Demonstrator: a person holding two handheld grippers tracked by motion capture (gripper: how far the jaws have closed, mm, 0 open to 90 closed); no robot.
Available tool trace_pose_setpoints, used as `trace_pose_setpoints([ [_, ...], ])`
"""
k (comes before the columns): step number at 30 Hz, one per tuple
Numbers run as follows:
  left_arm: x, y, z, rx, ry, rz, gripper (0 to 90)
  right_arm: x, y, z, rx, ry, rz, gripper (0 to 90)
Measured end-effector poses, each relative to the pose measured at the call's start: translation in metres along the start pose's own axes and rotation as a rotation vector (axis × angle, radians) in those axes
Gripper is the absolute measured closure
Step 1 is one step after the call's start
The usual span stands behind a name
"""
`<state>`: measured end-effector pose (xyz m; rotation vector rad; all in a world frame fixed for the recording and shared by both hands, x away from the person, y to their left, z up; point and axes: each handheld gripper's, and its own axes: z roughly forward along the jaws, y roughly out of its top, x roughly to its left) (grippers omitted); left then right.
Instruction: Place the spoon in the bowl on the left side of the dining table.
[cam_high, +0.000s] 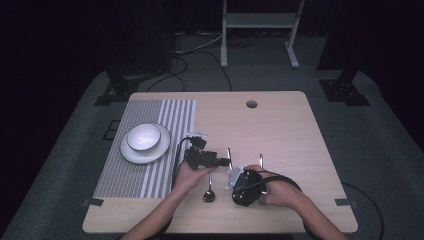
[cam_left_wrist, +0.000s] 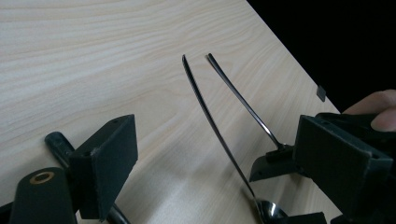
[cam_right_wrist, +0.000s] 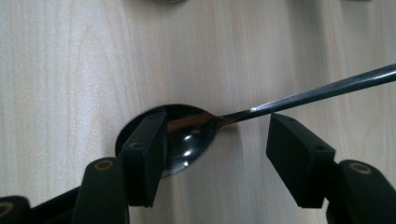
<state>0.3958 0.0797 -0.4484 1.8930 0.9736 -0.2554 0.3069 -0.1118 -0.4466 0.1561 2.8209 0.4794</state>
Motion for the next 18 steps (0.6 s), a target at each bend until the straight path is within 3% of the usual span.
trace_pose_setpoints([
  [8,-0.001,0.004,0.005,-0.014,-0.006,-0.007,20.8,0.000,-0.001,0.000,-0.005,-0.003,-0.004,37.9],
  [18,-0.003,0.008,0.015,0.020,-0.009,0.013,41.9,0.002,0.000,0.000,-0.003,-0.011,-0.012,38.2],
])
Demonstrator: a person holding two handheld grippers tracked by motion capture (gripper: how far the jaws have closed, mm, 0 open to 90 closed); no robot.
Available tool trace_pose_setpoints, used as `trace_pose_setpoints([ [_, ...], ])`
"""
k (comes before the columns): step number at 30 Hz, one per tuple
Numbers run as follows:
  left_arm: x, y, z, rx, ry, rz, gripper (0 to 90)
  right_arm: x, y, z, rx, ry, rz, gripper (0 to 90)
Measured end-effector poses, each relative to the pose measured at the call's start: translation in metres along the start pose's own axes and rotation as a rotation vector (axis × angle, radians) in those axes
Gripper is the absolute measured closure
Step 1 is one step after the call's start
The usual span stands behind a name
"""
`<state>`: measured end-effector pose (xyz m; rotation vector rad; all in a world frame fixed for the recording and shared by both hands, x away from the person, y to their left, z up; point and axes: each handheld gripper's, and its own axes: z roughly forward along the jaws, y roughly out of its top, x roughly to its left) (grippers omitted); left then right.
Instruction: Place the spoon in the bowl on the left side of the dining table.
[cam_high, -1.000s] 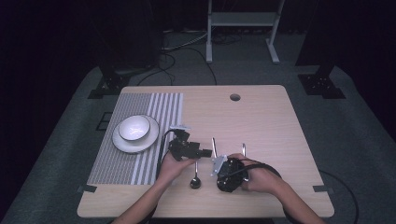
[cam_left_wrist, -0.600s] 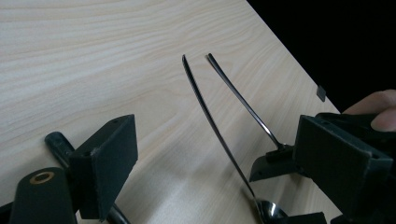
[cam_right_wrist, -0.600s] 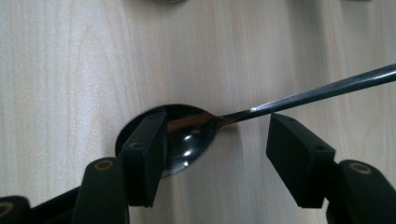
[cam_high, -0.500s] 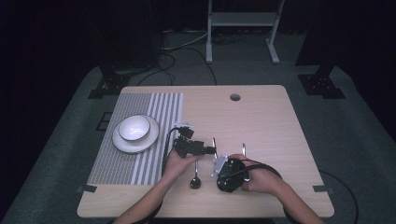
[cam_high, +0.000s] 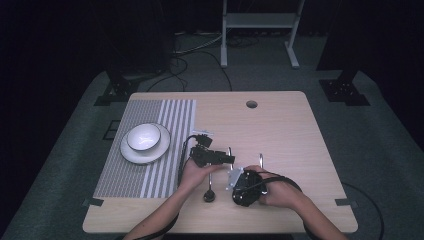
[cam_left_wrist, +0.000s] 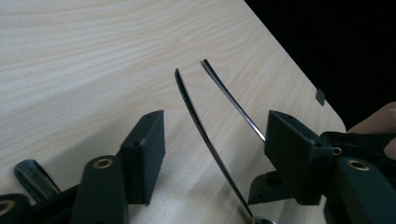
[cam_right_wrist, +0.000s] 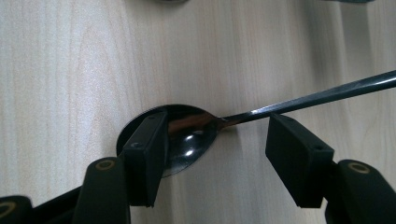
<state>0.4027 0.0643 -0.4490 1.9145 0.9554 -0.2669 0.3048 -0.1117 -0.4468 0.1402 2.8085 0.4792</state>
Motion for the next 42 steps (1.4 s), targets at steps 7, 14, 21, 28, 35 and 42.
trace_pose_setpoints([
  [7,0.002,0.000,0.005,0.032,0.016,0.014,56.3,0.001,-0.001,0.000,-0.006,-0.004,0.000,38.5],
  [14,0.004,0.003,0.010,0.040,0.002,0.014,61.9,0.001,-0.001,0.000,-0.007,-0.004,-0.005,38.5],
  [21,0.002,0.005,0.017,0.063,0.002,0.032,71.9,0.000,-0.001,0.000,-0.012,-0.005,-0.010,39.0],
  [28,0.002,0.005,0.021,0.064,-0.007,0.028,77.8,0.001,-0.002,0.000,-0.018,-0.007,-0.011,39.0],
  [35,0.003,0.005,0.020,0.053,-0.023,0.025,79.5,0.001,-0.005,0.000,-0.037,-0.010,0.002,38.3],
  [42,0.006,0.005,0.020,0.032,-0.071,-0.021,82.6,0.000,-0.011,-0.001,-0.061,-0.022,0.030,35.5],
])
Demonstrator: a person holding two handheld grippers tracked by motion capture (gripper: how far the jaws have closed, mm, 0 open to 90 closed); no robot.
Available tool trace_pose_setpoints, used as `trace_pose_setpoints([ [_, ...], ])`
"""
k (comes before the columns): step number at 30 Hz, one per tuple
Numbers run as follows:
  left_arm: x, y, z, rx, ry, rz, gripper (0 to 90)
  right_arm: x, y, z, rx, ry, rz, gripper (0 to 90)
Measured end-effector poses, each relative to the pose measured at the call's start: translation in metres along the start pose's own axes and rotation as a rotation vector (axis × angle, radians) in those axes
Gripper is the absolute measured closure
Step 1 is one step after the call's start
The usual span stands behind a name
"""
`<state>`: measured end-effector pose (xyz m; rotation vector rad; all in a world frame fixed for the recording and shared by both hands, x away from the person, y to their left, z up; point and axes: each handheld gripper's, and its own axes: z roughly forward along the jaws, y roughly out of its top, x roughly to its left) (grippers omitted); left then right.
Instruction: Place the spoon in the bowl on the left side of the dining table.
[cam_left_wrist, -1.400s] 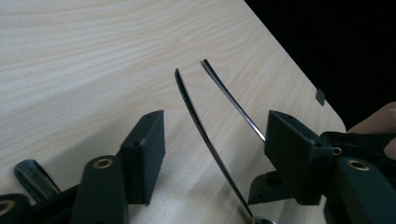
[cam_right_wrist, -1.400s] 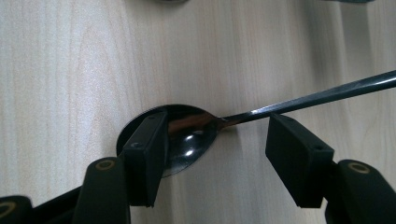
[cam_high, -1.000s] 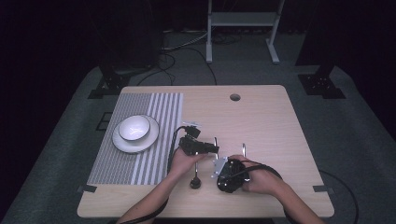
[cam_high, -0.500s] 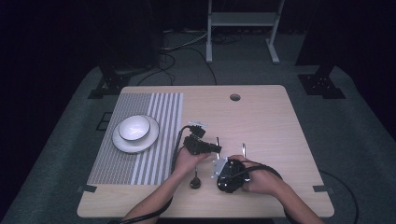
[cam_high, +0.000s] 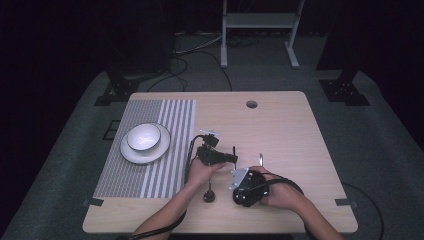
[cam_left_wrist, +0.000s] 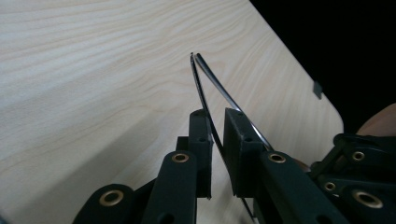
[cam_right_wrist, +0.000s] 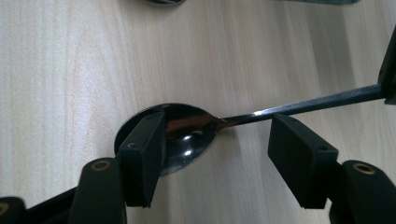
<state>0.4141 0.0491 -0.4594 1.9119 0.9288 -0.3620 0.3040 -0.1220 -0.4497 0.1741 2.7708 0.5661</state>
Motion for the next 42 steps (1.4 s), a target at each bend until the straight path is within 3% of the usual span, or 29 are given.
trace_pose_setpoints([
  [10,-0.016,0.009,-0.005,-0.035,-0.071,0.025,88.3,-0.002,-0.010,-0.008,-0.019,-0.001,0.061,32.3],
  [13,-0.019,0.010,-0.008,-0.045,-0.087,0.030,89.3,-0.005,-0.017,-0.014,-0.037,0.002,0.103,31.0],
  [25,-0.025,0.019,-0.017,-0.063,-0.061,0.062,89.4,-0.016,-0.041,-0.031,-0.117,0.008,0.258,28.1],
  [42,-0.033,0.033,-0.038,-0.070,-0.028,0.117,89.3,-0.026,-0.065,-0.046,-0.149,-0.010,0.364,27.2],
])
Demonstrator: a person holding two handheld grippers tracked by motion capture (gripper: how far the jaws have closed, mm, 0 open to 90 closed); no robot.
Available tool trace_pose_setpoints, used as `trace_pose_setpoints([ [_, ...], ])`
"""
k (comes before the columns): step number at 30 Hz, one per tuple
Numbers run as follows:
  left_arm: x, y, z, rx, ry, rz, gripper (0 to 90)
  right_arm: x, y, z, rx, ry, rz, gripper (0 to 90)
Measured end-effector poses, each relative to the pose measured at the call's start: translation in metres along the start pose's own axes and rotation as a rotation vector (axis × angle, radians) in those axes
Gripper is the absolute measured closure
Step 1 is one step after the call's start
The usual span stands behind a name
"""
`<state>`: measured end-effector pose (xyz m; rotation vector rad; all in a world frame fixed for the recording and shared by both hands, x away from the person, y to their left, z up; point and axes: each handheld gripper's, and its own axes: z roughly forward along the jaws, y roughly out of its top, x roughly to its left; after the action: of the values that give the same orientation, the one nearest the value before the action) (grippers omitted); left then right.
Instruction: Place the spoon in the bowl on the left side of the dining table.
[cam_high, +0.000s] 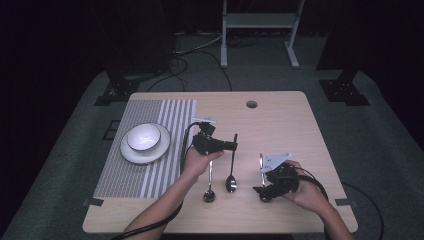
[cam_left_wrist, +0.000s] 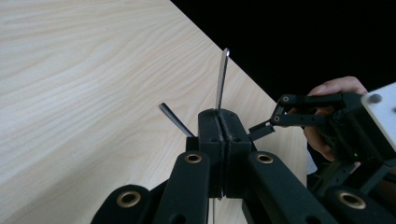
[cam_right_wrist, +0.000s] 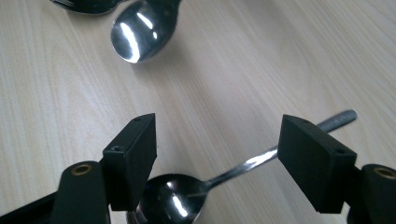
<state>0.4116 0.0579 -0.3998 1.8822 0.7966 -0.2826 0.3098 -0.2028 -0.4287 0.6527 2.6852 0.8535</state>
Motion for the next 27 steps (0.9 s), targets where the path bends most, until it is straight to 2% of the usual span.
trace_pose_setpoints([
  [18,-0.006,0.015,-0.019,-0.024,0.025,0.027,89.3,-0.013,-0.017,-0.012,-0.040,-0.014,0.082,26.5],
  [27,-0.006,0.022,-0.032,-0.042,0.046,0.037,89.3,-0.018,-0.027,-0.017,-0.038,-0.024,0.117,26.3],
])
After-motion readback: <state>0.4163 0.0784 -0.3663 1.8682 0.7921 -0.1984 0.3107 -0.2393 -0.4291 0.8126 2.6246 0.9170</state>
